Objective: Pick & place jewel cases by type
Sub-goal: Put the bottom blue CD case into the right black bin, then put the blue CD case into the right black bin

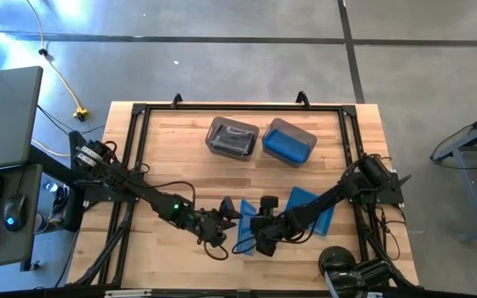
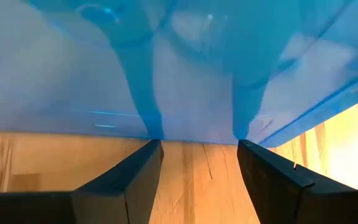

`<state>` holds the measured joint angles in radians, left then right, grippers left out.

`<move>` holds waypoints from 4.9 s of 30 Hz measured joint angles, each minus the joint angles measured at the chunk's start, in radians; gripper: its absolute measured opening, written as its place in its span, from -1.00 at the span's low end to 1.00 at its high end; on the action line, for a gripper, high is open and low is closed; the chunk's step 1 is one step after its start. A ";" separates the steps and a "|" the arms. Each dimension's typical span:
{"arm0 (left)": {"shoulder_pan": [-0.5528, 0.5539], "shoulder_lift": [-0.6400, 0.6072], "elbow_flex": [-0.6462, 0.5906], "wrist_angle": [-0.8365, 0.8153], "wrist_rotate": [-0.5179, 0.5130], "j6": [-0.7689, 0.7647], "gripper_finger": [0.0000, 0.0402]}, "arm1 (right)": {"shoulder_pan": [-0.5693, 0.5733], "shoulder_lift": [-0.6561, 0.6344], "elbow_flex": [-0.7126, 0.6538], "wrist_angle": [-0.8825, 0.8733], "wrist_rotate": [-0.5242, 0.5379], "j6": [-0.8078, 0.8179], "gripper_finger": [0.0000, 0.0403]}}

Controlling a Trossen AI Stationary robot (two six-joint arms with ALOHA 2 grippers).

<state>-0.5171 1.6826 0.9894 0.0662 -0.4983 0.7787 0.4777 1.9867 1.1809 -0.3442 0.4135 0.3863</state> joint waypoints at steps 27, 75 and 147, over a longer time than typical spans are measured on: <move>-0.001 0.006 -0.002 0.013 0.168 0.133 -0.28 | -0.001 -0.038 -0.002 0.005 0.063 -0.105 0.05; 0.532 0.003 0.163 0.211 0.194 0.316 -0.85 | 0.139 -0.769 -0.002 -0.337 0.625 -0.224 0.05; 0.634 0.147 0.695 -1.209 -0.114 -0.628 -0.17 | 0.013 -0.761 -0.156 -0.666 0.407 0.295 0.05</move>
<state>0.1173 1.8298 1.6845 -1.1428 -0.6125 0.1509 0.4906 1.2255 1.0248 -1.0098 0.8207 0.6817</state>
